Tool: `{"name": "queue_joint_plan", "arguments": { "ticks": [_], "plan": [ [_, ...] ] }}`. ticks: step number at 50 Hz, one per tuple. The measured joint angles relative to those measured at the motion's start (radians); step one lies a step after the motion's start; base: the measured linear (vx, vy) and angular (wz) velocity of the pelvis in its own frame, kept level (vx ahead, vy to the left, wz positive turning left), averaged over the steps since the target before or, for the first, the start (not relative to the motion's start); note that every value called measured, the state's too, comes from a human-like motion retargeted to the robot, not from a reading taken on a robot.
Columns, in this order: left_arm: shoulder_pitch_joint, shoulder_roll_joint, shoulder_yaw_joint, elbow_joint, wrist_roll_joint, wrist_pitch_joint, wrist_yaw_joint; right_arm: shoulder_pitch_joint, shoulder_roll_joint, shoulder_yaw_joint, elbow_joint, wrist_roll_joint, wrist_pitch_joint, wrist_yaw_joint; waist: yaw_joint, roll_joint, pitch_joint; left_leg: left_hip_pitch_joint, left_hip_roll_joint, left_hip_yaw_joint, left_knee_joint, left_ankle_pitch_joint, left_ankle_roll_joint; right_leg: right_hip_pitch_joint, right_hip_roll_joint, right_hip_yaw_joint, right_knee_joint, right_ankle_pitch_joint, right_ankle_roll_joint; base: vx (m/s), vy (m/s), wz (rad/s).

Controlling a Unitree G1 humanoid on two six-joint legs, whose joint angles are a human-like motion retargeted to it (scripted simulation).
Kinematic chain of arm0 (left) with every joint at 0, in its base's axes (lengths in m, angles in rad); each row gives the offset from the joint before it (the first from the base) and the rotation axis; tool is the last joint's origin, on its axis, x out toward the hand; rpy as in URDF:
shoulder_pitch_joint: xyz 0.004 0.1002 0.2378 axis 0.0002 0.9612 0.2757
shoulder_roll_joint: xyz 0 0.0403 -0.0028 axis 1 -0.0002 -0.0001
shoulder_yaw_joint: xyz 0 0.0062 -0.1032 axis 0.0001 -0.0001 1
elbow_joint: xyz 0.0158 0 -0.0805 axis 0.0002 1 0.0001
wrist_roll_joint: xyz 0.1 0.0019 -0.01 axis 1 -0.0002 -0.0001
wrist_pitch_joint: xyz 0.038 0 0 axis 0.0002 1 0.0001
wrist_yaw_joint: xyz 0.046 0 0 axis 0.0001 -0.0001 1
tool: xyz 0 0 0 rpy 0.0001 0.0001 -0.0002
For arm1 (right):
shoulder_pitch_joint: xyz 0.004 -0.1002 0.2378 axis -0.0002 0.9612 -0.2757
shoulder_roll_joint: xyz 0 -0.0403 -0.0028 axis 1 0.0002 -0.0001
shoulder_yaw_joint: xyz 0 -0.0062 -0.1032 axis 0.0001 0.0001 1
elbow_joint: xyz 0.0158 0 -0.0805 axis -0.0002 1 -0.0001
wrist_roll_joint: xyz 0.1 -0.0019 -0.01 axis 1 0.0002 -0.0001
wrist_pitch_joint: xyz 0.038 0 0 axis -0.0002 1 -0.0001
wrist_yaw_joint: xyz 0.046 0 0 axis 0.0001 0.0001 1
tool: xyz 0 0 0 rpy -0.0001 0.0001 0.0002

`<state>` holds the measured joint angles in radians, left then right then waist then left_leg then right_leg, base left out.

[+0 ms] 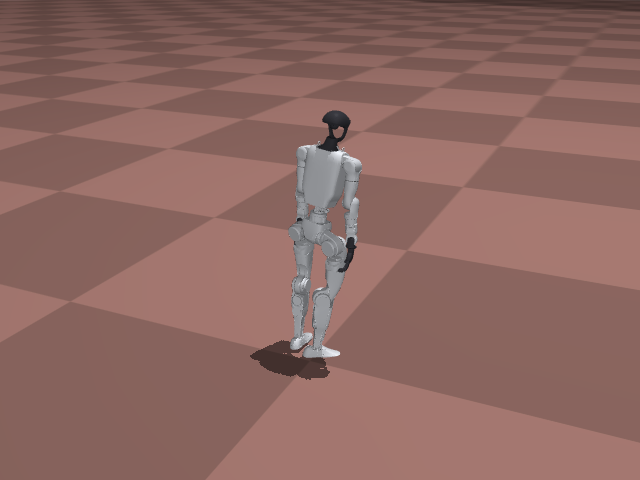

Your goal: Upper body actions

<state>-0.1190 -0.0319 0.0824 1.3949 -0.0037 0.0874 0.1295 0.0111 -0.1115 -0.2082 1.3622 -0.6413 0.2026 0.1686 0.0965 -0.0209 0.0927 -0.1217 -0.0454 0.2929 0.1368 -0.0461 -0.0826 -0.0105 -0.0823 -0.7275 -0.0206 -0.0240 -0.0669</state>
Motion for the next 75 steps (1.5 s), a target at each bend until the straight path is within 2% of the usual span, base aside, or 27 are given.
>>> {"name": "queue_joint_plan", "arguments": {
  "ticks": [6, 8, 9, 12, 17, 21, 23, 24, 26, 28, 31, 36, 37, 38, 40, 42, 48, 50, 52, 54, 58, 60, 62, 65, 67, 71, 75],
  "plan": [
    [0.074, 0.029, 0.032, 0.043, -0.02, -0.008, 0.013, 0.027, 0.011, -0.028, 0.05, 0.015, 0.036, -0.037, -0.084, -0.025, -0.069, 0.159, 0.143, 0.597, 0.015, -0.051, 0.054, 0.028, -0.056, -0.291, 0.034, -0.06, 0.053, -0.19, 0.01, 2.46],
    [0.096, 0.04, 0.055, 0.07, -0.026, 0.004, 0.02, 0.038, 0.018, -0.034, 0.05, 0.024, 0.029, -0.035, -0.118, -0.019, -0.093, 0.201, 0.151, 0.72, -0.01, -0.037, 0.06, 0.047, -0.056, -0.376, 0.039, -0.072, 0.071, -0.15, 0.09, 2.17],
    [0.101, 0.044, 0.066, 0.088, -0.03, 0.01, 0.02, 0.043, 0.022, -0.041, 0.048, 0.026, 0.025, -0.033, -0.139, -0.009, -0.103, 0.204, 0.15, 0.713, -0.026, -0.032, 0.049, 0.058, -0.046, -0.417, 0.037, -0.076, 0.08, -0.19, 0.15, 2.36],
    [0.102, 0.051, 0.09, 0.141, -0.036, 0.024, 0.021, 0.059, 0.026, -0.062, 0.039, 0.043, 0.011, -0.033, -0.15, 0.02, -0.12, 0.183, 0.131, 0.621, -0.079, -0.027, 0.006, 0.084, -0.01, -0.497, 0.027, -0.081, 0.1, -0.26, 0.29, 1.53],
    [0.09, 0.046, 0.114, 0.169, -0.029, 0.02, 0.018, 0.046, 0.012, -0.065, 0.056, 0.089, 0.009, -0.05, -0.073, 0.024, -0.083, 0.146, 0.083, 0.472, -0.098, -0.031, 0.042, 0.134, -0.023, -0.553, 0.058, -0.06, 0.102, -0.3, 0.31, 0.51],
    [0.083, 0.048, 0.103, 0.175, -0.014, 0.019, 0.016, 0.051, 0.0, -0.066, 0.046, 0.059, 0.001, -0.027, -0.09, 0.08, -0.081, 0.117, 0.12, 0.38, -0.087, -0.03, 0.053, 0.156, -0.043, -0.552, 0.154, 0.02, 0.02, -0.16, 0.23, 1.47],
    [0.074, 0.049, 0.106, 0.193, -0.012, 0.026, 0.021, 0.059, -0.002, -0.066, 0.036, 0.045, 0.0, -0.039, -0.109, 0.12, -0.084, 0.094, 0.159, 0.327, -0.071, -0.026, 0.06, 0.139, -0.068, -0.476, 0.247, 0.029, -0.037, -0.13, 0.23, 1.72],
    [0.069, 0.051, 0.106, 0.198, -0.016, 0.025, 0.022, 0.06, -0.001, -0.066, 0.034, 0.047, -0.003, -0.05, -0.12, 0.126, -0.078, 0.088, 0.163, 0.304, -0.068, -0.022, 0.065, 0.111, -0.085, -0.382, 0.302, 0.025, -0.042, -0.13, 0.14, 1.75],
    [0.06, 0.058, 0.105, 0.2, -0.025, 0.021, 0.018, 0.057, 0.004, -0.06, 0.033, 0.055, -0.011, -0.062, -0.149, 0.123, -0.06, 0.084, 0.153, 0.266, -0.07, -0.011, 0.08, 0.027, -0.103, -0.139, 0.411, -0.001, -0.027, -0.13, 0.1, 1.82],
    [0.054, 0.068, 0.104, 0.191, -0.026, 0.021, 0.012, 0.053, 0.01, -0.049, 0.029, 0.053, -0.015, -0.052, -0.179, 0.113, -0.044, 0.082, 0.139, 0.242, -0.078, 0.002, 0.092, -0.044, -0.069, 0.073, 0.464, -0.038, -0.017, -0.09, 0.12, 1.7],
    [0.047, 0.088, 0.104, 0.179, -0.015, 0.024, 0.01, 0.05, 0.018, -0.029, 0.02, 0.041, -0.019, -0.036, -0.22, 0.095, -0.037, 0.075, 0.119, 0.205, -0.087, 0.016, 0.098, -0.087, -0.005, 0.262, 0.429, -0.072, -0.009, -0.05, 0.06, 1.59],
    [0.016, 0.115, 0.101, 0.18, -0.009, 0.038, 0.009, 0.056, 0.034, -0.01, 0.001, 0.026, -0.035, -0.041, -0.272, 0.041, -0.025, 0.074, 0.048, 0.105, -0.106, 0.044, 0.103, -0.084, 0.038, 0.358, 0.234, -0.07, 0.018, 0.0, -0.03, 1.68],
    [0.012, 0.117, 0.1, 0.182, -0.012, 0.038, 0.01, 0.06, 0.036, -0.008, -0.001, 0.02, -0.039, -0.043, -0.272, 0.025, -0.024, 0.081, 0.028, 0.089, -0.111, 0.048, 0.103, -0.08, 0.046, 0.363, 0.182, -0.047, 0.01, 0.05, -0.08, 1.34],
    [0.005, 0.121, 0.099, 0.185, -0.016, 0.038, 0.009, 0.063, 0.041, -0.008, -0.003, 0.01, -0.041, -0.042, -0.273, 0.012, -0.019, 0.09, 0.015, 0.062, -0.118, 0.054, 0.101, -0.077, 0.061, 0.354, 0.135, -0.011, -0.04, 0.09, -0.09, 1.13],
    [0.001, 0.123, 0.099, 0.188, -0.02, 0.036, 0.007, 0.071, 0.045, -0.003, -0.001, -0.012, -0.042, -0.044, -0.245, -0.014, -0.031, 0.091, -0.007, 0.048, -0.121, 0.056, 0.095, -0.051, 0.046, 0.344, 0.135, -0.044, -0.002, 0.15, -0.11, 0.71],
    [0.002, 0.124, 0.086, 0.193, -0.017, 0.034, -0.002, 0.074, 0.052, -0.011, 0.004, -0.036, -0.034, -0.043, -0.231, -0.026, -0.035, 0.085, -0.01, 0.016, -0.103, 0.052, 0.087, -0.051, 0.06, 0.309, 0.127, -0.037, -0.013, 0.13, -0.11, 0.61],
    [0.008, 0.139, 0.059, 0.17, -0.004, 0.027, -0.006, 0.058, 0.061, -0.022, -0.01, -0.069, -0.04, -0.045, -0.212, -0.051, -0.03, 0.036, 0.025, -0.003, 0.053, 0.0, 0.038, -0.038, 0.026, 0.316, 0.104, -0.012, 0.019, 0.08, -0.09, 0.07],
    [0.025, 0.138, 0.061, 0.156, 0.005, 0.027, -0.003, 0.059, 0.057, -0.021, -0.014, -0.077, -0.041, -0.042, -0.212, -0.054, -0.044, 0.012, 0.025, -0.037, 0.104, 0.005, 0.043, -0.055, 0.007, 0.348, 0.113, 0.002, 0.037, 0.17, -0.01, -0.65],
    [0.035, 0.132, 0.07, 0.15, -0.001, 0.024, -0.001, 0.055, 0.052, -0.019, -0.019, -0.073, -0.035, -0.04, -0.195, -0.06, -0.043, -0.008, 0.007, -0.125, 0.134, 0.006, 0.064, -0.073, 0.003, 0.41, 0.124, 0.012, 0.04, 0.08, 0.06, -1.48],
    [0.038, 0.12, 0.077, 0.149, -0.022, 0.023, 0.002, 0.05, 0.05, -0.018, -0.026, -0.063, -0.036, -0.044, -0.159, -0.062, -0.026, -0.014, -0.041, -0.311, 0.136, 0.004, 0.058, -0.087, 0.015, 0.503, 0.133, 0.028, 0.039, 0.07, 0.09, -2.27],
    [0.031, 0.091, 0.074, 0.147, -0.057, 0.017, 0.016, 0.046, 0.044, -0.016, -0.044, -0.056, -0.058, -0.033, -0.067, -0.052, 0.026, 0.039, -0.116, -0.644, 0.084, 0.007, -0.031, -0.12, 0.065, 0.729, 0.167, 0.065, 0.045, 0.07, 0.11, -2.88],
    [0.028, 0.071, 0.061, 0.135, -0.067, 0.01, 0.038, 0.039, 0.034, -0.008, -0.054, -0.072, -0.077, -0.003, -0.087, -0.044, 0.042, 0.059, -0.085, -0.545, 0.064, -0.025, -0.023, -0.137, 0.081, 0.794, 0.173, 0.083, 0.047, 0.0, 0.14, -1.9],
    [0.021, 0.056, 0.041, 0.125, -0.071, 0.003, 0.053, 0.027, 0.028, 0.01, -0.064, -0.1, -0.087, 0.03, -0.195, -0.029, 0.048, 0.079, -0.089, -0.505, 0.019, -0.025, 0.039, -0.156, 0.083, 0.786, 0.169, 0.104, 0.038, -0.1, 0.14, -0.9],
    [0.003, 0.05, 0.006, 0.119, -0.061, 0.007, 0.043, 0.011, 0.024, 0.049, -0.072, -0.101, -0.09, 0.043, -0.299, -0.002, 0.061, 0.085, -0.056, -0.395, 0.003, -0.045, 0.052, -0.203, 0.105, 0.839, 0.158, 0.135, 0.015, -0.12, 0.08, -2.08],
    [-0.003, 0.061, -0.025, 0.109, -0.037, 0.014, 0.017, 0.009, 0.024, 0.076, -0.067, -0.077, -0.1, 0.038, -0.301, 0.003, 0.073, 0.095, -0.015, -0.246, -0.001, -0.066, 0.053, -0.232, 0.101, 0.794, 0.163, 0.095, -0.037, -0.03, 0.06, -3.7],
    [0.007, 0.085, -0.05, 0.1, 0.039, 0.028, 0.002, 0.003, 0.031, 0.074, -0.042, -0.036, -0.09, 0.021, -0.286, 0.016, 0.06, 0.155, 0.042, 0.064, -0.044, -0.113, 0.047, -0.272, 0.03, 0.42, 0.15, -0.023, -0.081, 0.08, -0.16, -4.04],
    [0.046, 0.087, -0.031, 0.141, 0.034, 0.042, -0.009, -0.007, 0.024, 0.05, -0.011, -0.001, -0.08, -0.001, -0.274, 0.035, 0.026, 0.219, 0.082, 0.36, -0.078, -0.158, 0.01, -0.236, -0.049, -0.041, 0.126, -0.098, -0.065, 0.25, -0.27, -4.28]
  ]
}}
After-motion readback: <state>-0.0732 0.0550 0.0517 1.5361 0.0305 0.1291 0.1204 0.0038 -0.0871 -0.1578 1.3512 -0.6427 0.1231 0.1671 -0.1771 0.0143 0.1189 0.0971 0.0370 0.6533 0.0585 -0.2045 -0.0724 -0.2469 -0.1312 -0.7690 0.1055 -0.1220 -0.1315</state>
